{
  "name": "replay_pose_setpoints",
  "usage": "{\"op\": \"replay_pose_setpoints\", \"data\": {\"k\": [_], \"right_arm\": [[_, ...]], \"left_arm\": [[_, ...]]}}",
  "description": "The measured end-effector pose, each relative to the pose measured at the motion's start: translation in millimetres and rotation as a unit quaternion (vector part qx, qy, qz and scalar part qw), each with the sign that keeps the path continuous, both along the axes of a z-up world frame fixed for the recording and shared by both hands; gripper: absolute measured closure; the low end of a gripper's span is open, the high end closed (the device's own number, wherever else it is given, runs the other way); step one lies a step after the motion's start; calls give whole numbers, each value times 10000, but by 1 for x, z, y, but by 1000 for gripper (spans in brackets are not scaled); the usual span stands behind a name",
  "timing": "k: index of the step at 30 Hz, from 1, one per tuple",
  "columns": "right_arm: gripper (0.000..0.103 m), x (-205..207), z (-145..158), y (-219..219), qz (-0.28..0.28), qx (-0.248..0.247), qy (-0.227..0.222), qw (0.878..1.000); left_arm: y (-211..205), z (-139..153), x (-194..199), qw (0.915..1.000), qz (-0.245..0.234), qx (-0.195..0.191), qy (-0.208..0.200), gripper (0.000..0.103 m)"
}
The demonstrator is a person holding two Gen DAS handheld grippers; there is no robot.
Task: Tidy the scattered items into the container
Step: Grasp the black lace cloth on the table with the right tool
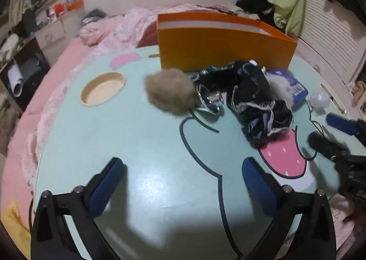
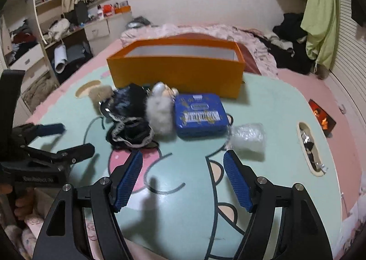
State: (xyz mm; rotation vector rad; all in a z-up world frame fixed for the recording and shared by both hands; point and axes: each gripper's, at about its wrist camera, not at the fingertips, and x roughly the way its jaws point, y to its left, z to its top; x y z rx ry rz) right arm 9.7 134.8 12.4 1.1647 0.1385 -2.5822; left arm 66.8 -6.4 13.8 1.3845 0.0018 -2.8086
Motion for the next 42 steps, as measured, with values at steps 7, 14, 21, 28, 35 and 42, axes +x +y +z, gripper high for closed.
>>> {"op": "replay_pose_setpoints", "data": {"k": [7,14,21,28,35,42], "right_arm": [[7,-9,-20,-1,62,269,-283,9992],[6,-9,-20,0,86,270,-274,9992],[5,-5,-19,-4,93,278,-276,9992],[5,-5,-19,-4,91,279,-277,9992],[5,-3,-19,-4,93,268,-263,9993],[23,12,4,-4,557,-335,292,9975]], "left_arm": [[-3,-2,0,10000,-48,20,75,0],[-4,-4,-2,9999,-71,29,93,0],[-4,-3,-1,9999,-70,30,96,0],[-4,-3,-1,9999,-67,30,96,0],[-4,-3,-1,9999,-67,33,98,0],[-4,-4,0,9999,-67,31,102,0]]}}
